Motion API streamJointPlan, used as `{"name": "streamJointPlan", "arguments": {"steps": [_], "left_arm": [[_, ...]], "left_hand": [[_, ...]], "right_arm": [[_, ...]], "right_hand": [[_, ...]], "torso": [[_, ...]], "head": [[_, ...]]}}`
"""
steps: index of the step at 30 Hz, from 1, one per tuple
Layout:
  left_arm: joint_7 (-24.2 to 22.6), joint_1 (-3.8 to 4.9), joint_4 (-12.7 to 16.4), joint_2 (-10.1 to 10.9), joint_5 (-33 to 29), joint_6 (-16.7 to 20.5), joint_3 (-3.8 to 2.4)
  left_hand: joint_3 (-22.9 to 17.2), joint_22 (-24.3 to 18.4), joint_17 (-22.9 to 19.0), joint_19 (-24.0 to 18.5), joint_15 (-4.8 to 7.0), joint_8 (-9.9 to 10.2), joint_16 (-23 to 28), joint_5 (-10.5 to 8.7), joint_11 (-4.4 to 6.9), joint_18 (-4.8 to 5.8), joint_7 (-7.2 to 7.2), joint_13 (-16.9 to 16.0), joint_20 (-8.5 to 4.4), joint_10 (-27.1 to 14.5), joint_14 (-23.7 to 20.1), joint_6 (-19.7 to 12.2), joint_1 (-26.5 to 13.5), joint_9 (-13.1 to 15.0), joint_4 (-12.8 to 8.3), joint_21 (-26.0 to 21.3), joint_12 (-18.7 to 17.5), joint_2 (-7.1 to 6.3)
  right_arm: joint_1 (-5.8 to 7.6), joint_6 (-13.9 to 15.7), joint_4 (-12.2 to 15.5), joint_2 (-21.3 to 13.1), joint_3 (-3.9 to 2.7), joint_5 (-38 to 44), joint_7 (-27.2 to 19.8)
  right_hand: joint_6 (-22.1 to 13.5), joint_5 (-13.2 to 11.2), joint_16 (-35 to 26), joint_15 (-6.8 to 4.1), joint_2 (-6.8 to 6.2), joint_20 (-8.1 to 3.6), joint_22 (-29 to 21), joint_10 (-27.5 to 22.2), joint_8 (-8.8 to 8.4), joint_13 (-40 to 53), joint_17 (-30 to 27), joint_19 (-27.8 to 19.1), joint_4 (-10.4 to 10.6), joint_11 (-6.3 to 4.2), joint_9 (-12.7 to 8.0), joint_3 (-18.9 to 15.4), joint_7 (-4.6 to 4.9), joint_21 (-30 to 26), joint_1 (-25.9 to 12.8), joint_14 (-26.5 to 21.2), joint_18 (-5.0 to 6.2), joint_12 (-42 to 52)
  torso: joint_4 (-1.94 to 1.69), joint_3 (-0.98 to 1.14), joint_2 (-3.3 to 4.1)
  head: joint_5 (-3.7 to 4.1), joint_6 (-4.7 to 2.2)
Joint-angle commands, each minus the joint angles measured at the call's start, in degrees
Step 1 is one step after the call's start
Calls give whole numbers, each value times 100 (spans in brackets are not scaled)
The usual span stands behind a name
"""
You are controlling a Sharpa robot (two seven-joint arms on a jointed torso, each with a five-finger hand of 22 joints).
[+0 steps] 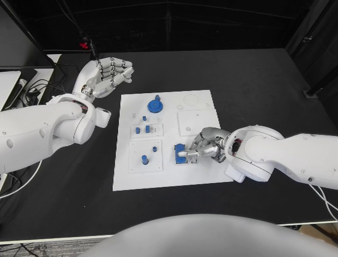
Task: Assemble the parts on the task board
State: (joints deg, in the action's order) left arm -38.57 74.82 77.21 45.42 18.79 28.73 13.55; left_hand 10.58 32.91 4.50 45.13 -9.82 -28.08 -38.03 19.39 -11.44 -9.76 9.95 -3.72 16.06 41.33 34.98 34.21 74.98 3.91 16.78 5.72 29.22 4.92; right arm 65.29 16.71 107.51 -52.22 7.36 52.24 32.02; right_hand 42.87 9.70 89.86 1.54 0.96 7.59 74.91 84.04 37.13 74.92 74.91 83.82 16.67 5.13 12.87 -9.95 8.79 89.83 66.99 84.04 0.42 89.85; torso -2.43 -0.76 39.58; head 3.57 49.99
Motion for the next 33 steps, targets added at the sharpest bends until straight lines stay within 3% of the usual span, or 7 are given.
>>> {"name": "streamJointPlan", "arguments": {"steps": [1, 4, 9, 14, 21, 28, 33], "left_arm": [[-29, 6, 2, 3, -19, -52, -5], [-24, 4, -1, 0, -19, -54, -5], [-15, 0, -10, -12, -19, -65, -5], [-11, -4, -15, -21, -19, -71, -5], [-9, -7, -21, -31, -19, -73, -5], [-11, -8, -18, -30, -19, -71, -5], [-11, -8, -16, -26, -19, -66, -5]], "left_hand": [[3, -5, -5, 40, 4, -34, -35, 35, 45, -59, 362, 8, -16, 2, 32, 30, 61, -5, -8, 33, 29, -8], [3, -5, -5, 40, 4, -34, -35, 35, 45, -59, 362, 8, -16, 2, 32, 30, 61, -5, -8, 33, 29, -8], [3, -5, -5, 40, 4, -34, -35, 35, 45, -59, 362, 8, -16, 2, 32, 30, 61, -5, -8, 33, 29, -8], [5, -8, -9, 41, 4, -35, -39, 49, 45, -58, 361, 8, -16, 3, 32, 31, 66, -5, -8, 34, 30, -2], [5, -8, -9, 41, 4, -35, -39, 49, 45, -58, 361, 8, -16, 3, 32, 31, 66, -5, -8, 34, 30, -2], [5, -10, -11, 41, 4, -35, -41, 58, 46, -58, 361, 8, -16, 3, 32, 32, 69, -5, -8, 34, 31, 2], [5, -10, -11, 41, 4, -35, -41, 58, 46, -58, 361, 8, -16, 3, 32, 32, 69, -5, -8, 34, 31, 2]], "right_arm": [[8, 138, 108, -87, -5, 96, -41], [11, 92, 188, -168, -7, 146, -8], [14, -57, 272, -245, -10, 187, 48], [15, -176, 286, -248, -10, 198, 84], [15, -335, 220, -138, -9, 202, 132], [14, -392, 105, 1, -9, 239, 190], [13, -391, 38, 83, -8, 282, 210]], "right_hand": [[-52, -82, 14, -54, 87, -46, 1509, 596, 393, 1508, 1509, 618, 5, -103, 222, -75, -83, 17, 27, 596, -42, 15], [-23, -154, 14, -117, 108, -77, 1509, 596, 735, 1508, 1509, 618, -3, -148, 431, -110, -149, 17, 31, 596, -42, 15], [-191, -283, 14, -249, 177, -218, 1509, 596, 1572, 1508, 1509, 618, 9, -308, 1072, -204, -304, 17, 7, 596, -42, 15], [-213, -335, 14, -321, 217, -279, 1509, 596, 1986, 1508, 1509, 618, 2, -384, 1442, -253, -397, 17, 6, 596, -42, 15], [-239, -358, 14, -361, 249, -318, 1509, 596, 2164, 1508, 1509, 618, 3, -426, 1637, -281, -444, 17, 2, 596, -42, 15], [-268, -220, 14, -416, 491, -373, 1509, 596, 2304, 1508, 1509, 618, -16, -488, 1849, -210, -511, 17, 257, 596, -42, 15], [-277, -43, 14, -443, 568, -400, 1509, 596, 2335, 1508, 1509, 618, -20, -513, 1935, -199, -537, 17, 414, 596, -42, 15]], "torso": [[-1, -3, -4], [0, -4, 1], [2, -4, -2], [-1, -4, -1], [-2, -2, 4], [-13, 4, 2], [-6, 0, 1]], "head": [[-2, 1], [3, 1], [16, 1], [39, 1], [55, 1], [53, 1], [41, 1]]}}
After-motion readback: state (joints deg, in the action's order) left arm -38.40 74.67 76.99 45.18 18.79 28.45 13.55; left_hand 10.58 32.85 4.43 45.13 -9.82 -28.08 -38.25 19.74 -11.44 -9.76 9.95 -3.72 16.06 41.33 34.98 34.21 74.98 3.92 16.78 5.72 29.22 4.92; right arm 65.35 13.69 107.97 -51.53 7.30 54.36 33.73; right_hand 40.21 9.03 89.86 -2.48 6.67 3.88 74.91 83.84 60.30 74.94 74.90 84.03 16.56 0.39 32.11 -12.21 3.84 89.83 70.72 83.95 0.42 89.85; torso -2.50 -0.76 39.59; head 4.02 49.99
